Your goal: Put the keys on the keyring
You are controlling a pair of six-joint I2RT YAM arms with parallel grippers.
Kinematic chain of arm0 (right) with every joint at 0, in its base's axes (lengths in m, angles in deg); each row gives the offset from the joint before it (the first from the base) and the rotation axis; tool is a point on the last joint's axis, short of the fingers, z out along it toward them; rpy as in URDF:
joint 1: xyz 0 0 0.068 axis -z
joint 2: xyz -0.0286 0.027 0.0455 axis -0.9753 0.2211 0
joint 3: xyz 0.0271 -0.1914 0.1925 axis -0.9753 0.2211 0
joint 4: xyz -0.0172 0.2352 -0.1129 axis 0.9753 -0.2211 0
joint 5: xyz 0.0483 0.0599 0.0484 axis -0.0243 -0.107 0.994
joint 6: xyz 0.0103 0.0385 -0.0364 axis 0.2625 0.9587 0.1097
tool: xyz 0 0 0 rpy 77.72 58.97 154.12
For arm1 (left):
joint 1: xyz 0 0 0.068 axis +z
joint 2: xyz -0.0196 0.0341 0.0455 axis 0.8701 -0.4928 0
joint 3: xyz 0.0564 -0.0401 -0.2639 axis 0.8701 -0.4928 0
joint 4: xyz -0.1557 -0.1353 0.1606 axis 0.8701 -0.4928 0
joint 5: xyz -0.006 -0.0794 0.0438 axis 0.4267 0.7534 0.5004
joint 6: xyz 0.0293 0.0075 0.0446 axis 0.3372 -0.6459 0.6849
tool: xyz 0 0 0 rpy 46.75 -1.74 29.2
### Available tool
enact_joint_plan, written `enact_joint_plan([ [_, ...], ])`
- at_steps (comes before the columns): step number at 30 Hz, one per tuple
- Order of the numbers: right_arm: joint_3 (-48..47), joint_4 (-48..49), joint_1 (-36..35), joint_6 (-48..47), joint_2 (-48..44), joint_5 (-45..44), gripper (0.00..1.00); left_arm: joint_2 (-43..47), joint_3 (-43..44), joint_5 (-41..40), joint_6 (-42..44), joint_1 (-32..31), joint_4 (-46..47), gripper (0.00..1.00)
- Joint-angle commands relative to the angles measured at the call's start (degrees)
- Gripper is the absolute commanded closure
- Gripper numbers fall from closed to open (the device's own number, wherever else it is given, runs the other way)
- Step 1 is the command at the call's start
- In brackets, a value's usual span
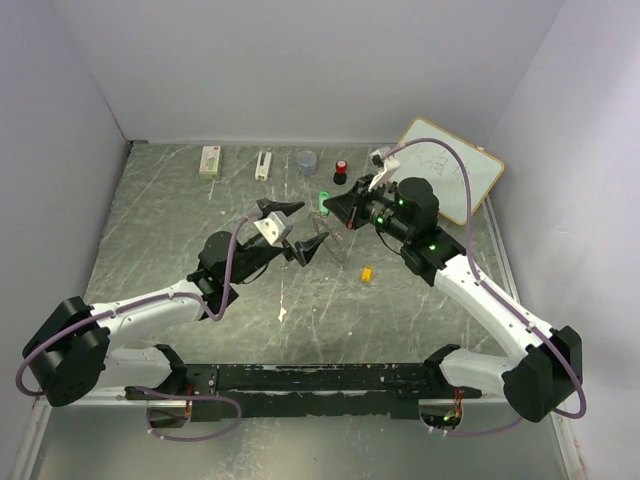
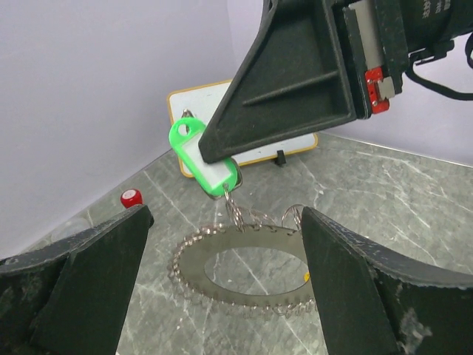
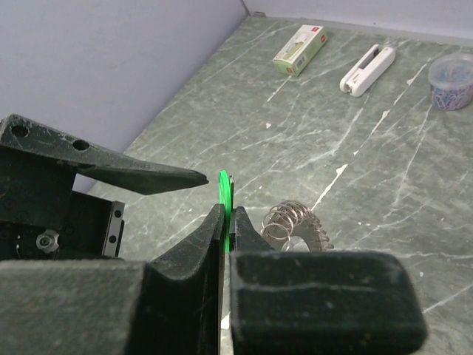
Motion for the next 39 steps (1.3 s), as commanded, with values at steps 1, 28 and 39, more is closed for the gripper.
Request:
enact_joint_plan([
  [1, 0.69, 2.73, 0.26, -0.86, -1.09, 2.88, 1.0, -1.26, 2.26, 4.05, -0.75, 0.72, 4.92, 0.05],
  [28, 6.48, 10.36, 0.26, -1.55, -4.15, -3.86, 1.0, 9.24, -7.79, -4.13, -8.15, 1.88, 6.74, 0.09],
  [39, 0.76, 7.63, 0.26, 1.48, -2.84, -9.67, 1.0, 10.0, -7.24, -1.16, -6.06, 1.89, 1.09, 0.17],
])
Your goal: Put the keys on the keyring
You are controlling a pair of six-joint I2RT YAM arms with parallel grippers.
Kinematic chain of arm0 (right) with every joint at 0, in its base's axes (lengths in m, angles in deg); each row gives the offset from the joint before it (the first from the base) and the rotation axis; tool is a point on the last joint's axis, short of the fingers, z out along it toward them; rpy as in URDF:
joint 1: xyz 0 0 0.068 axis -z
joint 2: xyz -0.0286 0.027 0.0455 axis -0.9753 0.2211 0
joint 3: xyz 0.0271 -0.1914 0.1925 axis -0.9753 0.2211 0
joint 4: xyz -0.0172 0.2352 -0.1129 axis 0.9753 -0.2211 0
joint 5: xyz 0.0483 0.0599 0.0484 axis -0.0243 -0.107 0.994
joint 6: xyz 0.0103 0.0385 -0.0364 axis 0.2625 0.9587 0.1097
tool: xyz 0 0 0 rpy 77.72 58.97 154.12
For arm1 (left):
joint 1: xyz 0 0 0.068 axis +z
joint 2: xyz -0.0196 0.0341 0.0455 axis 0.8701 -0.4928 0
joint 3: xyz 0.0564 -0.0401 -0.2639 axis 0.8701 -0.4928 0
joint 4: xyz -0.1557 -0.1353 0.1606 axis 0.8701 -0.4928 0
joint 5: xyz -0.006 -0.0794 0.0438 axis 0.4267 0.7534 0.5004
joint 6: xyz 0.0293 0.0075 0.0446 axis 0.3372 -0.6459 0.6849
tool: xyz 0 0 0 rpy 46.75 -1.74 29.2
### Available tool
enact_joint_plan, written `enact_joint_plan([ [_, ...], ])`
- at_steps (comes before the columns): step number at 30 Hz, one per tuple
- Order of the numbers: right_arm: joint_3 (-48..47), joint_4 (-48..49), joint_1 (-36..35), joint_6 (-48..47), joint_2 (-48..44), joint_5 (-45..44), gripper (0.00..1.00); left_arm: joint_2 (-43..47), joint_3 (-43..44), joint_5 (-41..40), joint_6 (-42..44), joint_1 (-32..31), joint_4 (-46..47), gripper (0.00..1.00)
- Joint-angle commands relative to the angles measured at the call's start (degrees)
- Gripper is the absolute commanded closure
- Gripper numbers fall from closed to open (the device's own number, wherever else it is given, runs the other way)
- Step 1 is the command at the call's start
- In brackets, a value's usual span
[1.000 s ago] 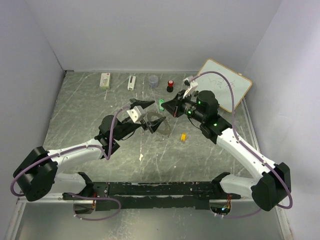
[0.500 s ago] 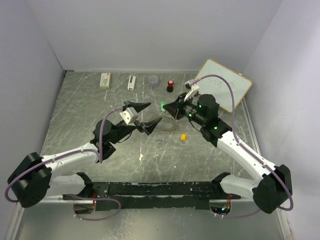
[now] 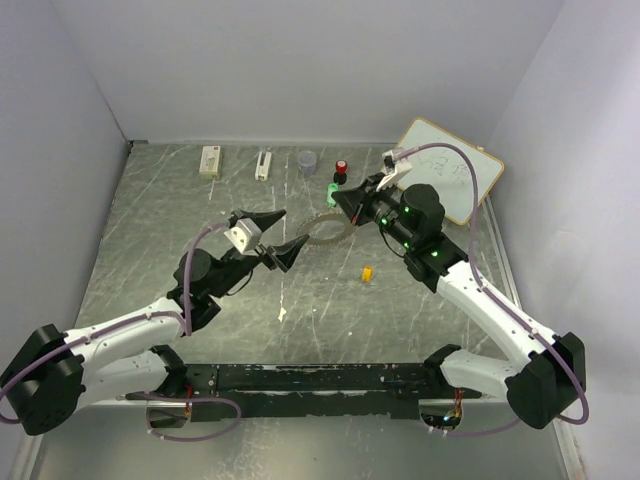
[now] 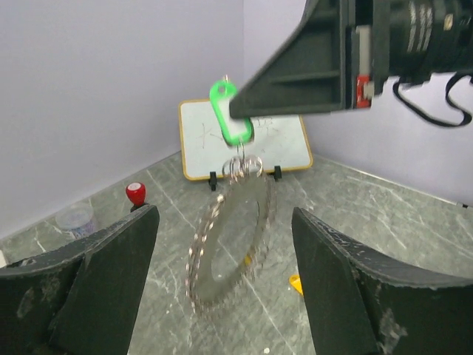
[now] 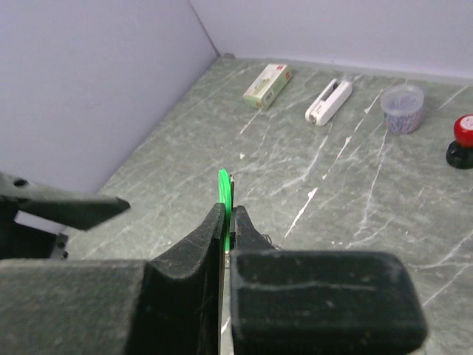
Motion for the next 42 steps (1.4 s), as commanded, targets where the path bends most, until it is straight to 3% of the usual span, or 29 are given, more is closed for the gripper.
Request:
enact_joint_plan([
  [1, -2.91, 3.01, 0.2, 2.46, -0.73, -3.57, 1.0, -0.79, 0.78, 1.47, 1.05, 0.32, -2.12, 0.18],
  [16, -4.23, 1.55, 0.01, 5.36, -0.4, -5.32, 1.0, -4.18, 5.06, 12.56, 2.19, 0.15, -4.53, 0.37],
  [22, -4.56, 1.04, -0.34, 5.73, -0.83, -5.68, 1.0, -7.82, 7.34, 16.04, 1.83, 0.14, -5.22, 0.37],
  [34, -5.08, 0.03, -0.77, 5.81, -1.96, -5.36, 1.0, -14.31, 10.72, 12.36, 4.74, 0.15, -5.13, 0.33],
  [42, -5.35, -0.66, -0.89, 5.55, -2.41, -5.72, 1.0, -14.06, 11.58, 11.72, 6.39, 0.15, -5.18, 0.32],
])
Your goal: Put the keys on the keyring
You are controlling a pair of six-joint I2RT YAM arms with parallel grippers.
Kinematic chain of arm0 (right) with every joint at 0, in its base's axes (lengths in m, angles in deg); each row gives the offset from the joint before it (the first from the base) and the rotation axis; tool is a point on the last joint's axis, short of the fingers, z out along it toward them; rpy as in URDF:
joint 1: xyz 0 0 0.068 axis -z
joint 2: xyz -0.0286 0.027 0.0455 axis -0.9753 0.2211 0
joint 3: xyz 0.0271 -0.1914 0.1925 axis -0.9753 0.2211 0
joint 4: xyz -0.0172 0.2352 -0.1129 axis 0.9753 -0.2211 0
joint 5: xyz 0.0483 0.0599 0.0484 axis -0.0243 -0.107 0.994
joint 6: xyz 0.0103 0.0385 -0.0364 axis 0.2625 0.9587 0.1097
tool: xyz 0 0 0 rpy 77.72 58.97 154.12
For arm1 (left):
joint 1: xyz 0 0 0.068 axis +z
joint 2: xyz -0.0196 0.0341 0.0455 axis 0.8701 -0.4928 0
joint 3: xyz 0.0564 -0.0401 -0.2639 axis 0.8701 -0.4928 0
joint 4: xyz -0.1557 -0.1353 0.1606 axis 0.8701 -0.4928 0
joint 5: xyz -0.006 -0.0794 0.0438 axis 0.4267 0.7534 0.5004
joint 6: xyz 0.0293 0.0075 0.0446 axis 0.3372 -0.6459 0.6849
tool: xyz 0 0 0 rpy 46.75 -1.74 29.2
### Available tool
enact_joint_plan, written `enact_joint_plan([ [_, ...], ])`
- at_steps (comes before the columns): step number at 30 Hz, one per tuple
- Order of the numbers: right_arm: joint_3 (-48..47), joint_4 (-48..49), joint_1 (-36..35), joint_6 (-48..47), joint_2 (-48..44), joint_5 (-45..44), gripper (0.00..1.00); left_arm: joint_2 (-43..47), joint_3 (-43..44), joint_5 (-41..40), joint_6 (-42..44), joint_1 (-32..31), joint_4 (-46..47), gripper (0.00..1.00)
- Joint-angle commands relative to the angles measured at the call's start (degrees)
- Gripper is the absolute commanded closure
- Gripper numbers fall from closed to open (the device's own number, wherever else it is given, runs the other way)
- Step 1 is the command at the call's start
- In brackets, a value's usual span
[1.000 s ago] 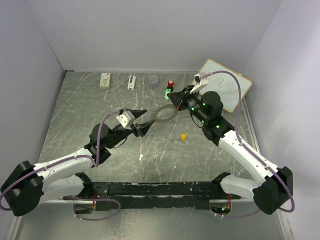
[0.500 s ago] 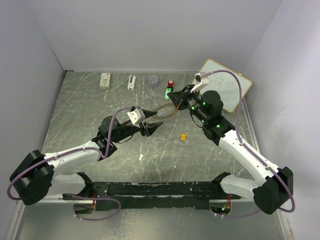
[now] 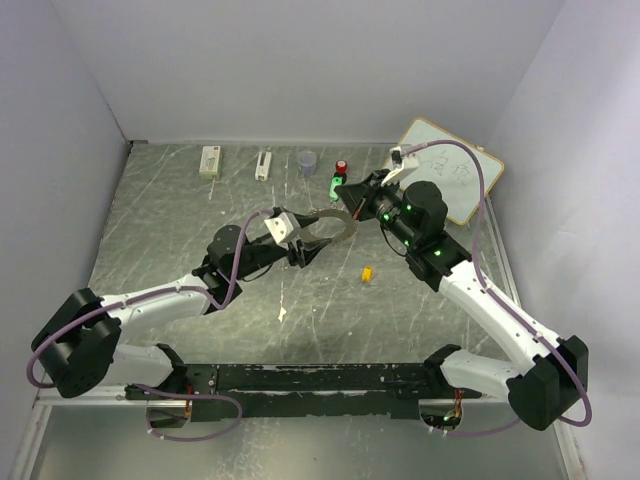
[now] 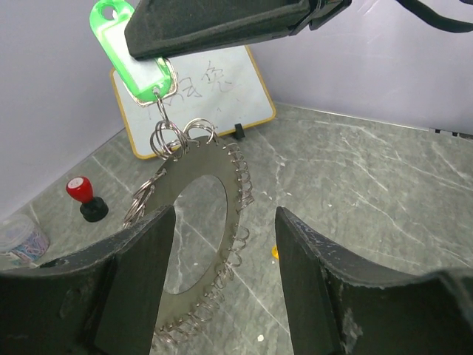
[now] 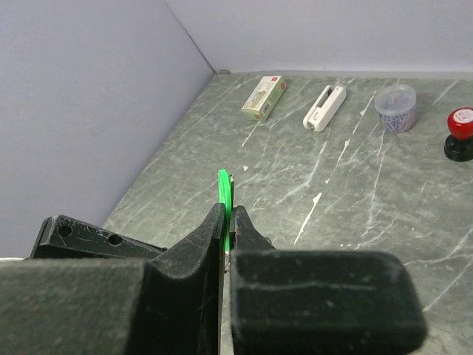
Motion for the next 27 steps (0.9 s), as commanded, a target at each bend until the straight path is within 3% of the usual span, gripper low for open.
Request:
enact_joint_plan([
  [1, -2.52, 1.59, -0.32, 0.46, -1.91, -0.62, 1.0, 1.03, 1.84, -0.53, 1.61, 0.21, 0.5, 0.32],
  [17, -2.64, 1.69, -0.49, -1.03, -2.6, 1.44, 1.0, 12.57, -3.86, -8.86, 4.61, 0.34, 4.2, 0.28],
  [24, -2.06, 3.07, -0.49, -2.1, -3.53, 5.24, 1.0, 8.49, -0.71, -1.92, 6.11, 3.28, 2.42, 0.14],
  [27, -1.94, 3.11, -0.5, -2.57, -3.94, 6.4, 1.0, 5.94, 0.8, 2.37, 5.46, 5.48, 2.32, 0.13],
])
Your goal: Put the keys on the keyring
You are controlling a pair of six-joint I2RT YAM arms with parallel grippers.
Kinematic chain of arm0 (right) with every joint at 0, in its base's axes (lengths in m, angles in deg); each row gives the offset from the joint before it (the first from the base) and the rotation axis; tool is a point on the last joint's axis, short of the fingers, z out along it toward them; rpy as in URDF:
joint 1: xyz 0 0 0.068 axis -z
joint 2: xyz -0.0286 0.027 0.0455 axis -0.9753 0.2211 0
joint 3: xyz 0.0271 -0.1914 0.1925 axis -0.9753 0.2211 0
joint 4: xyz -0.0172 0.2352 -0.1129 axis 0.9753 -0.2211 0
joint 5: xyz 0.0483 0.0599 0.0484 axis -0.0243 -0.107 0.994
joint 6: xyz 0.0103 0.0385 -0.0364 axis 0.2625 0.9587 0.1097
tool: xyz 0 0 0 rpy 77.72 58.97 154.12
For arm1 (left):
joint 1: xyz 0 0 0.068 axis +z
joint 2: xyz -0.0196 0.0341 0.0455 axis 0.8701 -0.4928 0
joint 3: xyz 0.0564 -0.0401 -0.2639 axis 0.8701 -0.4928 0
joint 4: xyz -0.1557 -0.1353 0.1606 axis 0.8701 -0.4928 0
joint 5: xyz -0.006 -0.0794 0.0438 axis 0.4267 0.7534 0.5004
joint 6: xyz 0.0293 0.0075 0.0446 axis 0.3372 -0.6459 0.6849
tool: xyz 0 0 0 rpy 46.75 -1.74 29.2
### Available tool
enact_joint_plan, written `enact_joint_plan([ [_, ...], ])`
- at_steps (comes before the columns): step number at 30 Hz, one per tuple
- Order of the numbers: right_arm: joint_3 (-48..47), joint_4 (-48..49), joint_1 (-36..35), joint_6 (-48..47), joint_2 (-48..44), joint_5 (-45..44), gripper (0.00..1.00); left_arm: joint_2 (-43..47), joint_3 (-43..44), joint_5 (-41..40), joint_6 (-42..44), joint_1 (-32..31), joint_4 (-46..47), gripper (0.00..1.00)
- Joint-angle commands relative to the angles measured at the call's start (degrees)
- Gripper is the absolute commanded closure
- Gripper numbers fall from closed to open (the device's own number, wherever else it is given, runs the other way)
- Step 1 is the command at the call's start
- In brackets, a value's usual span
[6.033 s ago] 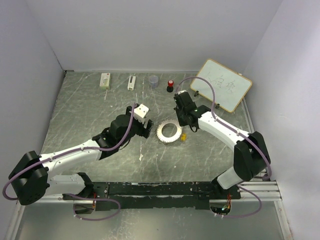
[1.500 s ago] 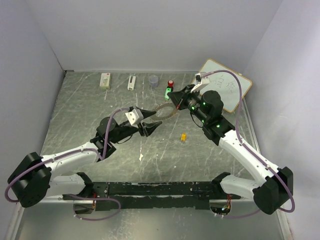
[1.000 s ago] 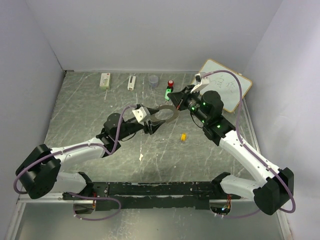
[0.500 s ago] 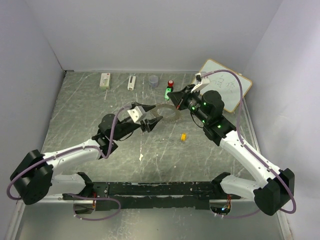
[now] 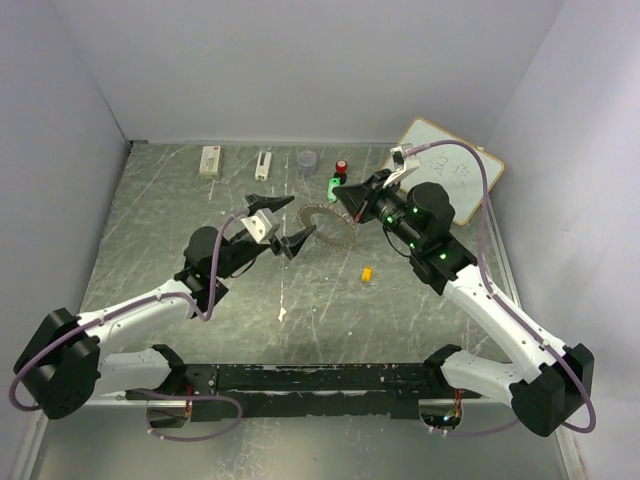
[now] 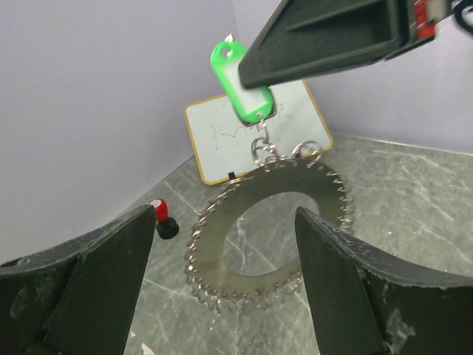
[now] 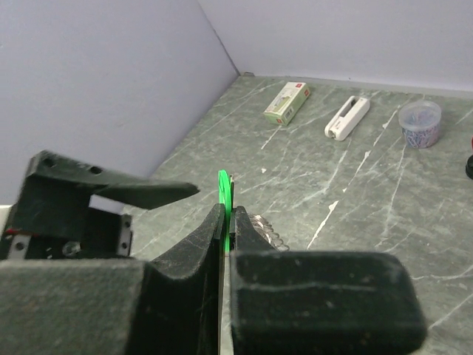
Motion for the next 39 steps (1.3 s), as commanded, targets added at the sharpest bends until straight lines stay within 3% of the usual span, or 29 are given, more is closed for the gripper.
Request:
enact_joint_plan([
  [1, -1.5, 3.12, -0.23, -1.25, -2.09, 2.83, 1.0, -3.37, 3.65, 7.51, -0.13, 3.15, 0.94, 0.12],
  [10, -1.89, 2.66, -0.23, -1.79, -2.45, 4.2, 1.0, -12.27, 8.95, 24.84, -4.65, 9.92, 5.71, 0.13],
  [19, -2.04, 1.67, -0.26, -2.73, -2.67, 3.31, 1.0, -16.95, 9.43, 37.96, -11.71, 10.57, 11.43, 0.17],
  [27, -2.1, 0.64, -0.23, -3.35, -2.79, 1.6, 1.0, -13.52, 3.78, 37.59, -15.29, 10.57, 15.8, 0.2],
  [39, -2.25, 0.42, -0.24, -3.5, -2.94, 1.37, 1.0, -5.57, -1.17, 36.18, -15.5, 10.45, 13.91, 0.21],
])
